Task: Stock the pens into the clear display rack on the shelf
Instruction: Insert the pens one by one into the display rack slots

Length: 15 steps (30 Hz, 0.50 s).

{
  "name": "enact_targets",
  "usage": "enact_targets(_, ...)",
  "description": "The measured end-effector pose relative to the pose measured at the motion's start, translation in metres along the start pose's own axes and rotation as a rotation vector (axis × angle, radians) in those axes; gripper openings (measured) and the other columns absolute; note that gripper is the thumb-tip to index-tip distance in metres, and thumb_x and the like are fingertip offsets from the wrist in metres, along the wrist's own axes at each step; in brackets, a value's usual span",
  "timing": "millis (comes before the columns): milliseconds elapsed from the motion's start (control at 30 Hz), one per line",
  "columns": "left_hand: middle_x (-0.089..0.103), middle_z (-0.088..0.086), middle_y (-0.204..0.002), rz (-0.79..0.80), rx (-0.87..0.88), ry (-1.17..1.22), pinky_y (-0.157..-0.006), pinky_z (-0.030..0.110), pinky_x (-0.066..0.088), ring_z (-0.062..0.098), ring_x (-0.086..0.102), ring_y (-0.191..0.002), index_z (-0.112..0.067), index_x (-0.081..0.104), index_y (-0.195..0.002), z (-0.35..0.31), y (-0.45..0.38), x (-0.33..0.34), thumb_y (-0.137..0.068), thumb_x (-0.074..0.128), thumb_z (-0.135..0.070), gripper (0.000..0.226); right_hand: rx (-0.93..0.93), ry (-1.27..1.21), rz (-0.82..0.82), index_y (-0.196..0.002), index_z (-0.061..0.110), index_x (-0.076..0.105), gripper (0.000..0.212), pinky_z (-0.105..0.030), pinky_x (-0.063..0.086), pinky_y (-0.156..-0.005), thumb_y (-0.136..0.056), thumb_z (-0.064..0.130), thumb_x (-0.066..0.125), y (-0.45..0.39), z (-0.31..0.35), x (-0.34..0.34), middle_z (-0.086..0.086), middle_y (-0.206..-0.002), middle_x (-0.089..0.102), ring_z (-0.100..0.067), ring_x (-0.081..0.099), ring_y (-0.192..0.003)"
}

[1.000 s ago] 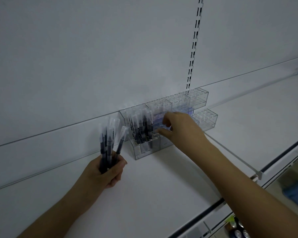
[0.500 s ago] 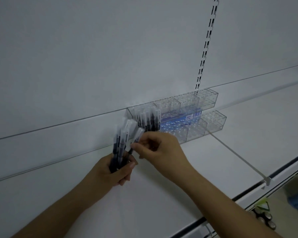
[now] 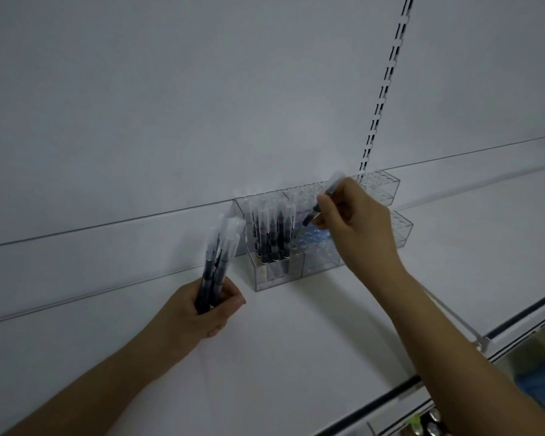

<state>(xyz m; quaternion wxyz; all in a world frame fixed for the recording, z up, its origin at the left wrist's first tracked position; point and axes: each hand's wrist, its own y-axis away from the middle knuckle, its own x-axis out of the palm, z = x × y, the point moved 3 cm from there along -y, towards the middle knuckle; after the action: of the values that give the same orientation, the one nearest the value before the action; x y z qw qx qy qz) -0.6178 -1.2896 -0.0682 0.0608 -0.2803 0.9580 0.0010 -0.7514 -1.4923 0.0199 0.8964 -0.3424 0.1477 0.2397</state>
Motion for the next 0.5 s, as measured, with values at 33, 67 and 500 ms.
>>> enact_targets(33,0.044,0.001,-0.050,-0.001,0.005,0.010,-0.042,0.019,0.033,0.012,0.038,-0.044,0.006,0.057,-0.083,-0.001,0.000,0.000,-0.075,0.073,-0.021,0.033,-0.009,0.015,0.023,-0.086,0.014,0.057,0.017,-0.007,0.047,-0.064,-0.099,0.025,0.056,-0.001,0.000,0.002,0.008,-0.072,0.070,0.003,0.068,-0.067)
enact_targets(67,0.043,0.002,-0.050,-0.004,0.006,0.017,-0.042,0.019,0.033,0.012,0.037,-0.044,0.007,0.057,-0.083,-0.002,0.001,0.001,-0.074,0.070,-0.022,0.033,-0.025,0.047,0.040,-0.086,0.013,0.055,0.018,-0.010,0.048,-0.063,-0.099,0.025,0.056,-0.003,0.000,0.003,0.008,-0.072,0.070,0.001,0.068,-0.067)
enact_targets(500,0.042,0.004,-0.050,-0.025,0.018,0.021,-0.041,0.020,0.031,0.014,0.035,-0.043,0.006,0.057,-0.080,0.000,-0.001,0.000,-0.076,0.074,-0.016,0.028,-0.096,0.459,0.422,-0.095,0.007,0.061,0.015,-0.032,0.051,-0.067,-0.099,0.019,0.053,-0.012,0.003,0.027,-0.009,-0.087,0.068,-0.023,0.061,-0.076)
